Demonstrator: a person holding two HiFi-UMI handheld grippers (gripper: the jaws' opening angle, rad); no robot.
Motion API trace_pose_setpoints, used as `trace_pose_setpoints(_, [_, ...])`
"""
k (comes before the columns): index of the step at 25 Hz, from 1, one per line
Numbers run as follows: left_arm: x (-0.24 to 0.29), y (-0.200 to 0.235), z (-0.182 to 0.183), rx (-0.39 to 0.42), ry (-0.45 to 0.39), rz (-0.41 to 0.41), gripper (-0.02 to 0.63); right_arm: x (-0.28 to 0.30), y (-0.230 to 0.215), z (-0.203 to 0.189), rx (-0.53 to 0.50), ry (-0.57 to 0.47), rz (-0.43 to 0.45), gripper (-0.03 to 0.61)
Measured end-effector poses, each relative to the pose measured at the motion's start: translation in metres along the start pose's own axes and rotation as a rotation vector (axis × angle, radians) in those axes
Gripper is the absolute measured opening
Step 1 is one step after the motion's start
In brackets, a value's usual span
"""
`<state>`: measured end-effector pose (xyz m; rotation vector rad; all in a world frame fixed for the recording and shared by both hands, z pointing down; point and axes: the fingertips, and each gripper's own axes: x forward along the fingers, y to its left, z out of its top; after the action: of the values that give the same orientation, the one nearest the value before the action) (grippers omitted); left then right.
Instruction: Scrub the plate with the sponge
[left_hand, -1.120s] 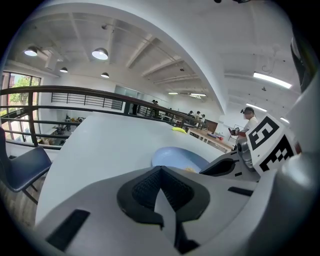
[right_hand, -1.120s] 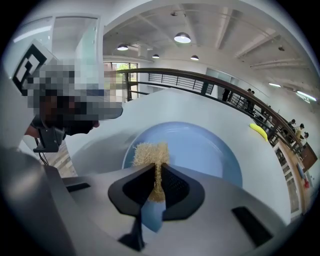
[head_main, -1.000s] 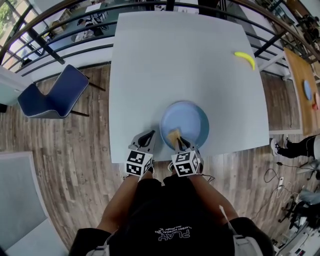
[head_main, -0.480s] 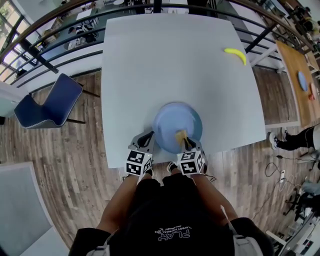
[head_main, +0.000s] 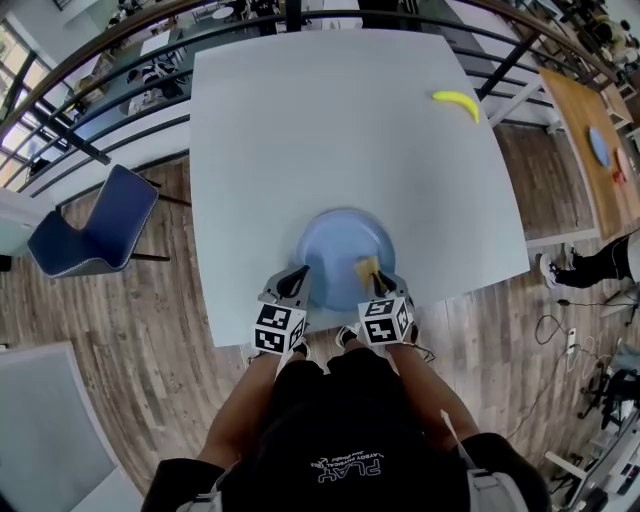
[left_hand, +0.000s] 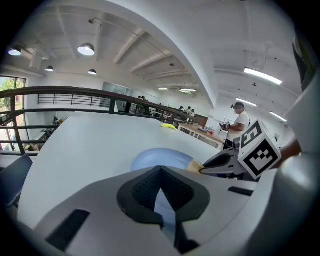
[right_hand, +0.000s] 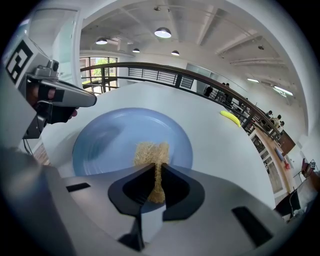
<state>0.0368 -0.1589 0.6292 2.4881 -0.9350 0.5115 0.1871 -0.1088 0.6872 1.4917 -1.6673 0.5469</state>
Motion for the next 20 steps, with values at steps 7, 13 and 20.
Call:
trace_pose_setpoints(7, [0.009, -0.01, 0.008, -0.03, -0.003, -0.026, 0.003, 0.002, -0.01, 0.001, 0.014, -0.005, 0.007, 0.043])
trace_pose_setpoints(13, [0.008, -0.005, 0.018, -0.036, -0.024, -0.012, 0.003, -0.002, -0.007, 0.017, 0.022, -0.062, 0.036, 0.043])
trace_pose_setpoints(20, [0.008, -0.01, 0.038, 0.005, -0.041, -0.008, 0.003, -0.02, -0.02, 0.068, 0.049, -0.2, 0.073, 0.043])
